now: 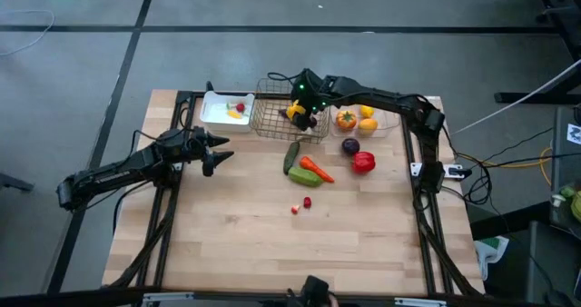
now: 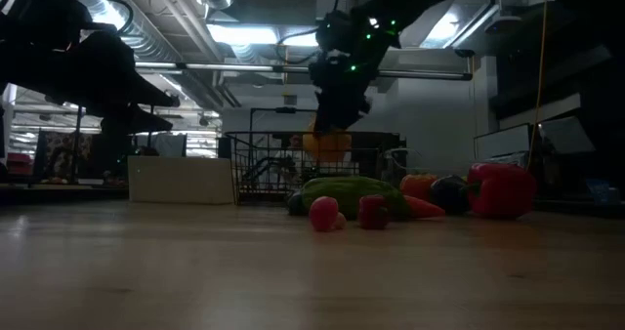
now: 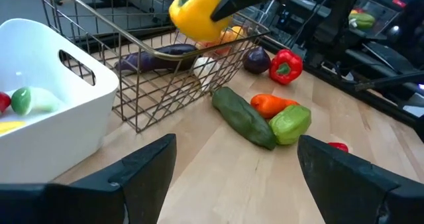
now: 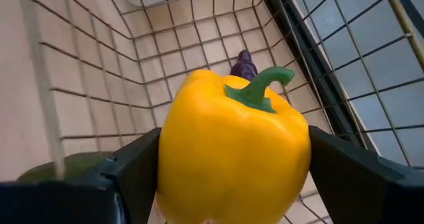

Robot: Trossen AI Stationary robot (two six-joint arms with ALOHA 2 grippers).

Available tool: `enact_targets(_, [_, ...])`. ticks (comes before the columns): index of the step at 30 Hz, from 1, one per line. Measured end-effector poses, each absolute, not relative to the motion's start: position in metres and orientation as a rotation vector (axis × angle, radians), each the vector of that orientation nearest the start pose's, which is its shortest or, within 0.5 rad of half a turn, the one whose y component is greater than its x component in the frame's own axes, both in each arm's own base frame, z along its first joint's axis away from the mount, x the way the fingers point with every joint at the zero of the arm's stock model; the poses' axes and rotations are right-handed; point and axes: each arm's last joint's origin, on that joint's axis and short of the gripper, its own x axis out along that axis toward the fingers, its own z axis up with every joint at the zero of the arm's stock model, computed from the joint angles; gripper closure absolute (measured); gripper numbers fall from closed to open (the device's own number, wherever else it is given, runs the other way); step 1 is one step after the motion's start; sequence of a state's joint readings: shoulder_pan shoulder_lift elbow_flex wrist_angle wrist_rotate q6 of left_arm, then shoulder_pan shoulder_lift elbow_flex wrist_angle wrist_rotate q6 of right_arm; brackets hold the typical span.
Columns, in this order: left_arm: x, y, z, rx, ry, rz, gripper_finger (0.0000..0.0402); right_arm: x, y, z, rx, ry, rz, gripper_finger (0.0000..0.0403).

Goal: Sort produce into baskets
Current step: Put the yellow bell pepper into the wire basket

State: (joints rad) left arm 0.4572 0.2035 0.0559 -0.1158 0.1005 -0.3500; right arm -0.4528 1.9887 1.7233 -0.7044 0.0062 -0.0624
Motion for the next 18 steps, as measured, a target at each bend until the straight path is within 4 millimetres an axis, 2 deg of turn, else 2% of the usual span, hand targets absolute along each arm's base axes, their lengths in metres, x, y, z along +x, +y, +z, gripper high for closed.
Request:
enact_targets(8, [0.096, 0.044, 0.155, -0.403, 0.193, 0.395, 0.0092, 0.395, -0.193, 0.246, 0.147, 0.991, -0.427, 0.0077])
enact_targets(18, [0.096, 0.044, 0.155, -0.402, 0.194, 0.395, 0.0092, 0.396, -0.194, 0.244, 0.149, 0.985, -0.426, 0.0077])
